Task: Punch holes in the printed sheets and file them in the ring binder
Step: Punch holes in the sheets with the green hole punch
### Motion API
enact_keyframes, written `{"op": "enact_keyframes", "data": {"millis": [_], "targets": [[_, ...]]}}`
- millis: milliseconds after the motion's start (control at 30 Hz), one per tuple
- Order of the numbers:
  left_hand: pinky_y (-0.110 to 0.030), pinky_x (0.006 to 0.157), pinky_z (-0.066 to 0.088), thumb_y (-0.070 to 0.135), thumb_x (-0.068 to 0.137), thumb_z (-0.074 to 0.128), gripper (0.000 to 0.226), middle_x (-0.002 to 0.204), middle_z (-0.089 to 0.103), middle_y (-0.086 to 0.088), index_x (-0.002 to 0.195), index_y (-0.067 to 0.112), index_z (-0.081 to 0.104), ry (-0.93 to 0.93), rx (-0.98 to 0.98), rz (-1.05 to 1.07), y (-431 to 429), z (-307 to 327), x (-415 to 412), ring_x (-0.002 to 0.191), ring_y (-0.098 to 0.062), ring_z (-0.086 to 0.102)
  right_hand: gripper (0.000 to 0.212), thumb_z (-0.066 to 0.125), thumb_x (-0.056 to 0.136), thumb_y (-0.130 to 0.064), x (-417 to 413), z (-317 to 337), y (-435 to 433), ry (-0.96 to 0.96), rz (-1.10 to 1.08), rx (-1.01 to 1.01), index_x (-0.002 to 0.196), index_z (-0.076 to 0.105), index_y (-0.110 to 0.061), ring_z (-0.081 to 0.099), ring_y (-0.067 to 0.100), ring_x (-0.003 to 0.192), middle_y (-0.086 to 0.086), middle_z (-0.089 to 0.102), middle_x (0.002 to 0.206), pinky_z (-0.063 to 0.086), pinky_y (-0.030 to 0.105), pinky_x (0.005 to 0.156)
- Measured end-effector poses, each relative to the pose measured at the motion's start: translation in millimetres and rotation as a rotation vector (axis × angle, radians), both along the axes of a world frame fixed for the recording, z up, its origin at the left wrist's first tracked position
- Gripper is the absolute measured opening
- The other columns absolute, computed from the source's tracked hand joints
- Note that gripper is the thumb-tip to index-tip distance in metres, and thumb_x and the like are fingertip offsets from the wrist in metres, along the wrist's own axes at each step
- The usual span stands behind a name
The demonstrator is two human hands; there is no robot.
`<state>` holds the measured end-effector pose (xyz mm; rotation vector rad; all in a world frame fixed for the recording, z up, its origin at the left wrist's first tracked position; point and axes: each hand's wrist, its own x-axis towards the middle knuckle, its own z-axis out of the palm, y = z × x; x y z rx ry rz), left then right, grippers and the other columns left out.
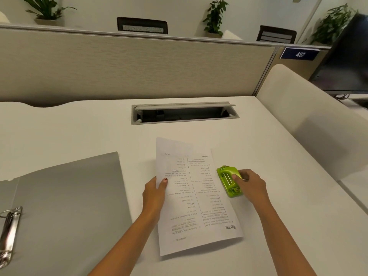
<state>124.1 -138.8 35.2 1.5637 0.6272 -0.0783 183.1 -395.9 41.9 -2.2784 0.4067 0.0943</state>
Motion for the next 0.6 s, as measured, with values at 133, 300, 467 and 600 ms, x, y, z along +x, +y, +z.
{"op": "enact_keyframes", "data": {"millis": [133, 300, 467, 600], "targets": [[-0.046, 0.087, 0.053, 0.024, 0.099, 0.047, 0.024, 0.109, 0.067, 0.0, 0.12, 0.02, 0.058, 0.019, -0.055, 0.028, -1, -4, 0, 0.099, -0.026, 0.065, 0.031, 0.067, 0.088, -0.03, 0, -4, -2, -0.012, -0.029, 0.047, 0.113, 0.064, -0.013, 0.058, 0.017, 0.092, 0.004, 0.067, 0.106, 0.04, 0.022, 0.071], [-0.044, 0.086, 0.054, 0.027, 0.099, 0.046, 0.024, 0.11, 0.067, 0.001, 0.12, 0.022, 0.058, -0.004, -0.033, -0.005, -7, -5, 0, 0.098, -0.025, 0.065, 0.032, 0.068, 0.086, -0.031, -2, -5, -1, -0.034, -0.064, 0.109, 0.113, 0.065, -0.013, 0.059, 0.015, 0.094, 0.003, 0.067, 0.107, 0.041, 0.016, 0.064], [-0.044, 0.088, 0.054, 0.027, 0.099, 0.046, 0.029, 0.113, 0.067, 0.0, 0.124, 0.02, 0.057, -0.018, -0.021, -0.017, -13, -7, 0, 0.1, -0.024, 0.065, 0.031, 0.07, 0.084, -0.032, -2, -7, -2, -0.047, -0.088, 0.138, 0.11, 0.067, -0.015, 0.06, 0.014, 0.096, 0.001, 0.068, 0.107, 0.042, 0.018, 0.068], [-0.042, 0.088, 0.054, 0.027, 0.099, 0.046, 0.03, 0.113, 0.067, 0.001, 0.125, 0.019, 0.058, -0.022, -0.023, -0.035, -19, -8, 1, 0.1, -0.022, 0.065, 0.029, 0.071, 0.084, -0.032, -1, -9, -3, -0.05, -0.098, 0.147, 0.107, 0.067, -0.016, 0.06, 0.014, 0.096, 0.001, 0.068, 0.105, 0.042, 0.024, 0.077]]}}
